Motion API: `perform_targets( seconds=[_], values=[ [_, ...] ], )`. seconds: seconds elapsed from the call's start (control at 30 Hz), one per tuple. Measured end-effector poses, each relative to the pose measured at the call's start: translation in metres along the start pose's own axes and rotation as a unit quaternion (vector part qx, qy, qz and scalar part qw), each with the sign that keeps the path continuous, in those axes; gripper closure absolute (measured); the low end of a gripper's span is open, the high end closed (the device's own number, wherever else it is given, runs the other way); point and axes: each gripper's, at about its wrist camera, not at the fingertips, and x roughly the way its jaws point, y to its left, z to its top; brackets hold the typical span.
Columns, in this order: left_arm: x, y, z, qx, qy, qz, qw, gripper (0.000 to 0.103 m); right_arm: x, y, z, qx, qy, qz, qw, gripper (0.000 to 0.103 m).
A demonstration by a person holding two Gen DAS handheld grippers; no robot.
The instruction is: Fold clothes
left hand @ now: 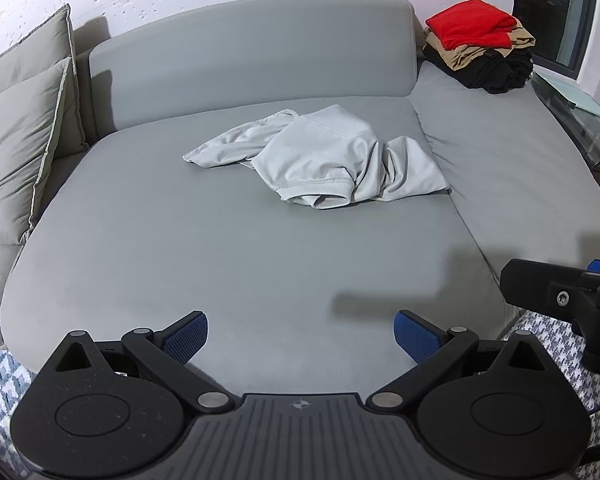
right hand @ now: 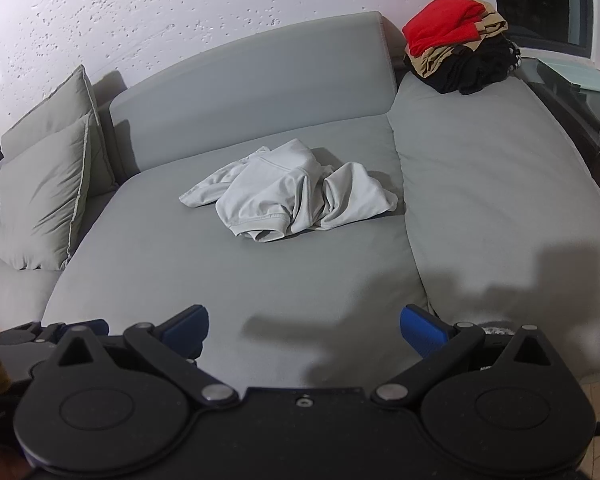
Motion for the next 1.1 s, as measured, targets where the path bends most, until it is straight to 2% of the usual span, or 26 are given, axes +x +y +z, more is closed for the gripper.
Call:
perform_targets(
  seconds=[1.1],
  values=[
    [0.0071, 0.0091, 0.0035, -0.008, 0.002, 0.012, 0.9999, 0.001, 0.0076, -0.0028, -0.0013, 0.005, 0.007, 0.001, 1.0, 0.0]
  ],
)
